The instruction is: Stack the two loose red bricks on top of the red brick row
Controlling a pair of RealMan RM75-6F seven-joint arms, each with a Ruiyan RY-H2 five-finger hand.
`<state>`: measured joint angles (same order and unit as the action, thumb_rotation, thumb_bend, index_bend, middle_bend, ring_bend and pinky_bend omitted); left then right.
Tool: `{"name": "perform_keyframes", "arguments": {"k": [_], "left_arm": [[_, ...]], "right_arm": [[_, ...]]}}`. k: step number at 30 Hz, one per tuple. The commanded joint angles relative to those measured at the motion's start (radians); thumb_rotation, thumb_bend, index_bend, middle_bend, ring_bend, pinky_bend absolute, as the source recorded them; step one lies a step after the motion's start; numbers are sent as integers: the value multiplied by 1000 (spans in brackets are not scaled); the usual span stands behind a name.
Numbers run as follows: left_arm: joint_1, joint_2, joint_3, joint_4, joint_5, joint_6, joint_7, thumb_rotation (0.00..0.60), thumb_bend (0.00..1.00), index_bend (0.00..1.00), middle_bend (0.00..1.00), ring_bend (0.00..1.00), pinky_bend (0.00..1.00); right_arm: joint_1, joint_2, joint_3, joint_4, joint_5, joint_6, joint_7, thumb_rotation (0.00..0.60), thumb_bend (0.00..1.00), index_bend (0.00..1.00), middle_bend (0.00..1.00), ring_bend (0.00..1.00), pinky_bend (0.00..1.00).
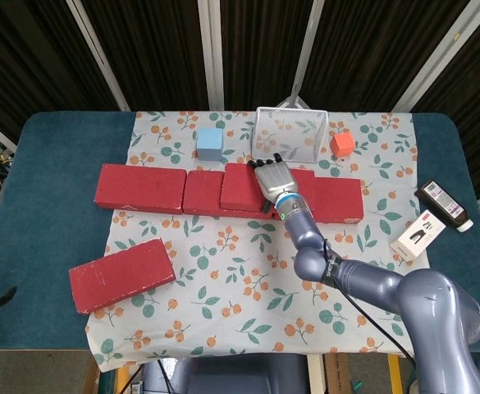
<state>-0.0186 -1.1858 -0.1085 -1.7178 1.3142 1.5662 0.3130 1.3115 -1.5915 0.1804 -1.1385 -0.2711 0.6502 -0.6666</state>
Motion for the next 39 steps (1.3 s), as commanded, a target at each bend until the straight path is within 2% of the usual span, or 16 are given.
{"name": "perform_keyframes", "arguments": {"k": [1,39], "left_arm": [[1,0,0,0,0,1,1,600,0,155,7,55,76],[-3,-5,5,-3,-1,0,18,600,0,155,7,55,75]], "right_arm": [[2,-3,-3,7,2,-3,4,600,54,478,438,421,0],[0,1,-33,17,-43,-20,73,600,54,478,438,376,0]]}}
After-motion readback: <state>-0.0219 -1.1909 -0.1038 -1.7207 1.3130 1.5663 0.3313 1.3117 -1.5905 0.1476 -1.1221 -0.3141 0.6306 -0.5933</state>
